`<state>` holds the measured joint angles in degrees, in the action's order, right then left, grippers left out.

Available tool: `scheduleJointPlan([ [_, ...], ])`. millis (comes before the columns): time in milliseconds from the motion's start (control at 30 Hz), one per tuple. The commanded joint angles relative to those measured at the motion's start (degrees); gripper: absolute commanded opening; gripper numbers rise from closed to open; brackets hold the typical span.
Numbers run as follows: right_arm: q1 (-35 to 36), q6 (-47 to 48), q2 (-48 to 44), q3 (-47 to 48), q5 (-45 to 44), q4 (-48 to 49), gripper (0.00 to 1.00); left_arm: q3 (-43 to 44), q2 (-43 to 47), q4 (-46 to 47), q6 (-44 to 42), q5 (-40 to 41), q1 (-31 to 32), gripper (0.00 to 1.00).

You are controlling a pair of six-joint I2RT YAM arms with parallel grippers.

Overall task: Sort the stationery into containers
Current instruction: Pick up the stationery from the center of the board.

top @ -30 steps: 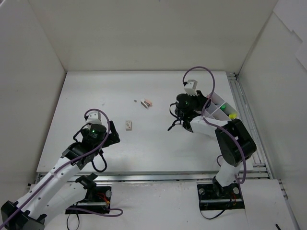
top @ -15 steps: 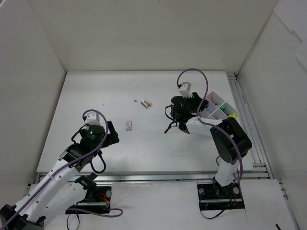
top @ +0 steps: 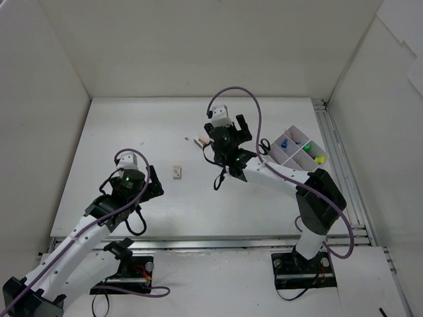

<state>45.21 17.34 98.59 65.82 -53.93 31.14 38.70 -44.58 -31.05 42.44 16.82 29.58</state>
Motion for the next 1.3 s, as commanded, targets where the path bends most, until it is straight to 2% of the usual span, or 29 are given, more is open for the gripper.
scheduleJointPlan([
  [0,-5.8,-25.3,-0.4,8.3,31.1,-20.1,0.83,3.2,-0.4,1.0,-0.9,-0.9,-2.5,1.00],
  [67,-7.1,-25.3,2.6,9.2,39.9,-17.6,0.86,2.9,-0.3,1.6,-1.8,-2.9,-3.7,1.00],
  [167,-7.1,-23.7,10.2,18.9,43.9,-22.0,0.92,2.5,-1.0,2.6,-3.1,-5.6,-6.2,1.00],
  [433,-9.2,-20.1,29.3,37.0,50.2,-28.7,0.94,2.7,-6.0,6.3,-7.6,-10.6,-9.4,0.99],
  [600,-10.6,-20.8,36.2,46.9,50.9,-34.4,0.93,4.0,-11.6,8.8,-9.6,-13.0,-9.9,0.99],
  [700,-10.4,-20.4,37.7,49.8,51.4,-36.2,0.90,4.9,-13.5,9.9,-10.2,-13.8,-9.9,1.00],
  [800,-10.8,-20.0,38.2,50.1,53.5,-36.6,0.78,5.5,-14.4,10.8,-10.6,-14.0,-9.9,0.99],
  [933,-11.2,-19.5,38.6,51.1,58.1,-37.5,0.69,6.0,-14.7,11.4,-11.0,-14.2,-10.4,0.99],
  [1267,-11.8,-22.1,39.4,51.7,60.9,-41.0,0.61,6.1,-14.2,12.1,-11.6,-13.8,-10.4,0.99],
])
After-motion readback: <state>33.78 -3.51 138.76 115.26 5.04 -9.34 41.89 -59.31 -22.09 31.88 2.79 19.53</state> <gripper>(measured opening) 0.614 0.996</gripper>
